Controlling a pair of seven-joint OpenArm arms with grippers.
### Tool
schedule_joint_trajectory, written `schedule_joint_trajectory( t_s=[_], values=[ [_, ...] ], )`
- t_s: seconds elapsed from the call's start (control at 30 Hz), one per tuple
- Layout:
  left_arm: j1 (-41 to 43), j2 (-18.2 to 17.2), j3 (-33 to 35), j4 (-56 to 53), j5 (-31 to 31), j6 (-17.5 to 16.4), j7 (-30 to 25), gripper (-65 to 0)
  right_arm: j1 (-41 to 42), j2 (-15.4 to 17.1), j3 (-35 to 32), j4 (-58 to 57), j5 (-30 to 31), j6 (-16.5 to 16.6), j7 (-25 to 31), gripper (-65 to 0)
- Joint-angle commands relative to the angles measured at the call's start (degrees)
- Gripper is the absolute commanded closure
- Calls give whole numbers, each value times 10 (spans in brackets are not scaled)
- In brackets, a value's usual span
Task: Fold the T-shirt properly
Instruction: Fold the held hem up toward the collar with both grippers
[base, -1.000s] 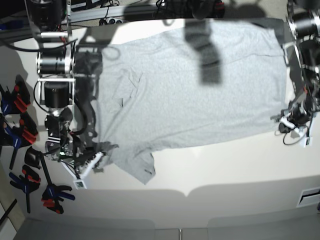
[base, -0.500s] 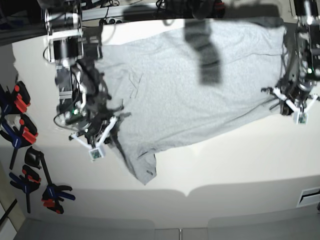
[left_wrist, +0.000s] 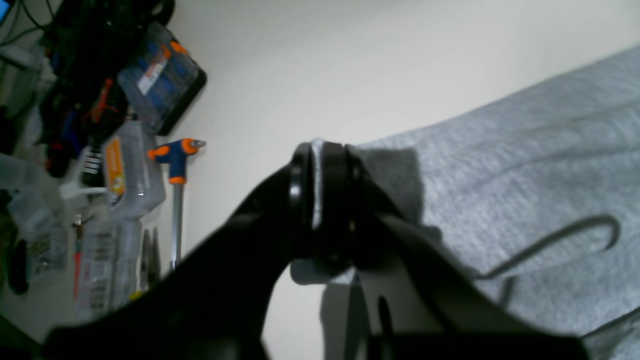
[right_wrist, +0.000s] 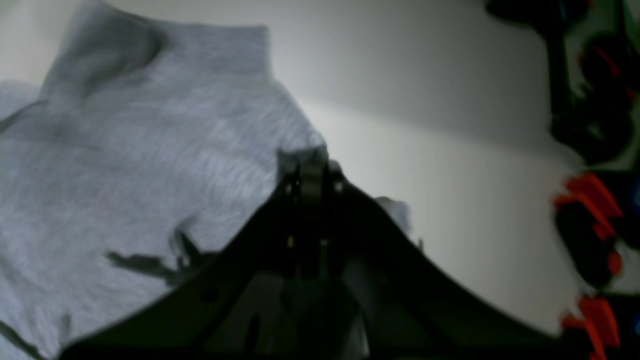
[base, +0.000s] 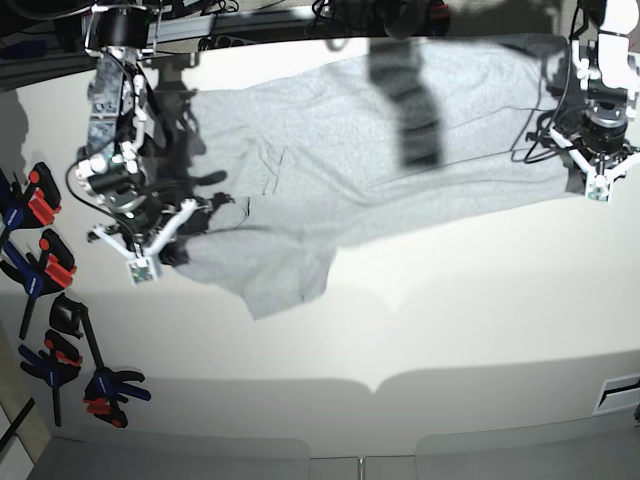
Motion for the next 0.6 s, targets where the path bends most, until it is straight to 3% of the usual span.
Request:
schedule_joint_trajectory(
  t_s=[0.0,0.23,0.47,0.57],
  values=[
    [-1,-10,-4,10,12,11,-5,0,4,7,12,13,0,7,12,0],
    [5,-10,-4,10,61,22,19,0,-19,6,74,13,0,15,-2,0],
    [21,-10,-4,10,52,21,52,0,-48,6,109,13,1,17,-14,0],
    [39,-9,-4,10,28,21,52,0,-66,6,109,13,4,35,-14,0]
  ],
)
